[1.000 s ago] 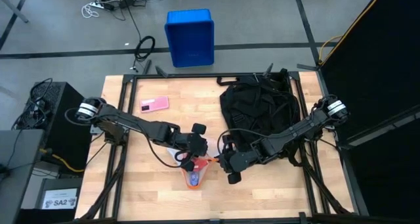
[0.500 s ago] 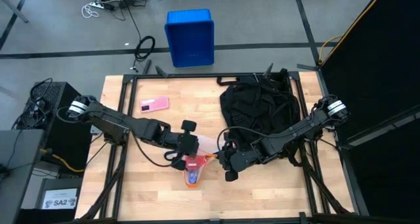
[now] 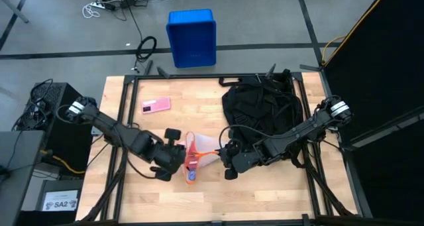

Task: Unpack backpack
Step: Close the zip bag

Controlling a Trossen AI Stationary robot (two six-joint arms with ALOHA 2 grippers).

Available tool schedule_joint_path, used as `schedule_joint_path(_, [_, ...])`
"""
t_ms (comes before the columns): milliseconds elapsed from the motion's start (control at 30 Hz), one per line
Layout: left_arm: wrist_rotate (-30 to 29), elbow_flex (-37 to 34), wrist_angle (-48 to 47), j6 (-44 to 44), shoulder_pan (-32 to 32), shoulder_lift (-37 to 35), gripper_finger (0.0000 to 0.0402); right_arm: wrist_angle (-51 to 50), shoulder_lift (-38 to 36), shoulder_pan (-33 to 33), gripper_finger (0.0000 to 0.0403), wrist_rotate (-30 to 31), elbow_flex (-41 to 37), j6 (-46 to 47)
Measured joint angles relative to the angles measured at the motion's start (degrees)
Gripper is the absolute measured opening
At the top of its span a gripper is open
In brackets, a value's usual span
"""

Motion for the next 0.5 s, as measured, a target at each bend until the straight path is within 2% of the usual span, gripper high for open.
schedule_joint_path(267, [-1.0,0.0,-12.6,-15.1,-7.4,-2.9,0.0000,-7.5,-5.4,2.1,0.0000,7.4,0.0,3.3])
schedule_joint_path(500, [-4.1,0.0,-21.0,-25.8,-12.3,-7.9,0.0000,-13.2,-13.4,4.1,0.0000,8.3,0.0,7.0])
